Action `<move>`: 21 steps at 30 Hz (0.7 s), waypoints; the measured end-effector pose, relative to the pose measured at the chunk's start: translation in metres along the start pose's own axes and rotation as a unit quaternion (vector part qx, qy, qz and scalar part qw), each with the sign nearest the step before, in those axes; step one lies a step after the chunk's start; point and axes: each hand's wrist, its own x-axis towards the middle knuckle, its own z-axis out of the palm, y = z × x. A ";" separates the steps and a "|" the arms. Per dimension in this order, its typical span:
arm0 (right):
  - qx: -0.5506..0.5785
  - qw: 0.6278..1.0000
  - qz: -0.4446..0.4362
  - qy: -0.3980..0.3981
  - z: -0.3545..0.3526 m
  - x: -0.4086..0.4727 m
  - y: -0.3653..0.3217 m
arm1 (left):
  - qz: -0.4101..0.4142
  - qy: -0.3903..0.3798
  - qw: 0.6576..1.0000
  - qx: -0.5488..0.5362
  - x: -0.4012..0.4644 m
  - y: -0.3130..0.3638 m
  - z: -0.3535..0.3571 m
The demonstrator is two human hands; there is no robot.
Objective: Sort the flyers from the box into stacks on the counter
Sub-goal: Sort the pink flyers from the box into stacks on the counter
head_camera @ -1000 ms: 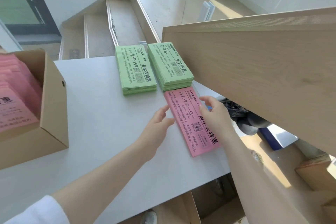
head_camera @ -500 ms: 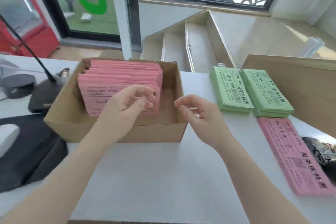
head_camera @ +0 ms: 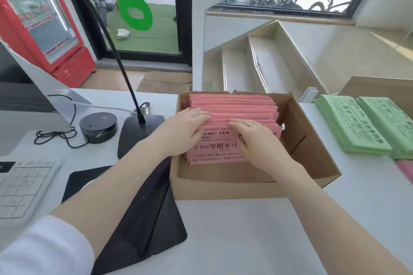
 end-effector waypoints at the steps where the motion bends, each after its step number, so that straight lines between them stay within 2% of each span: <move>1: -0.001 1.000 0.002 0.001 0.000 0.000 0.000 | 0.000 -0.012 1.000 0.006 0.001 -0.002 0.001; 5: -0.014 1.000 0.000 -0.004 -0.002 -0.002 0.001 | 0.006 -0.016 1.000 0.016 0.003 -0.006 0.003; 9: -0.031 0.997 -0.055 0.045 -0.002 -0.006 0.004 | 0.019 -0.019 0.999 0.036 0.002 -0.007 0.005; 12: -0.091 0.992 -0.074 0.051 -0.002 -0.009 0.001 | 0.021 -0.035 0.998 0.054 0.003 -0.008 0.006; 14: -0.122 0.992 -0.038 0.013 -0.001 -0.008 -0.003 | 0.022 -0.035 0.997 0.063 0.003 -0.007 0.008; 17: -0.153 0.986 0.034 -0.053 0.005 -0.006 0.002 | 0.053 0.026 0.997 0.052 0.001 -0.006 0.011; 21: -0.151 0.986 0.051 -0.045 0.002 -0.013 0.007 | 0.098 0.059 0.993 0.004 -0.004 -0.003 0.009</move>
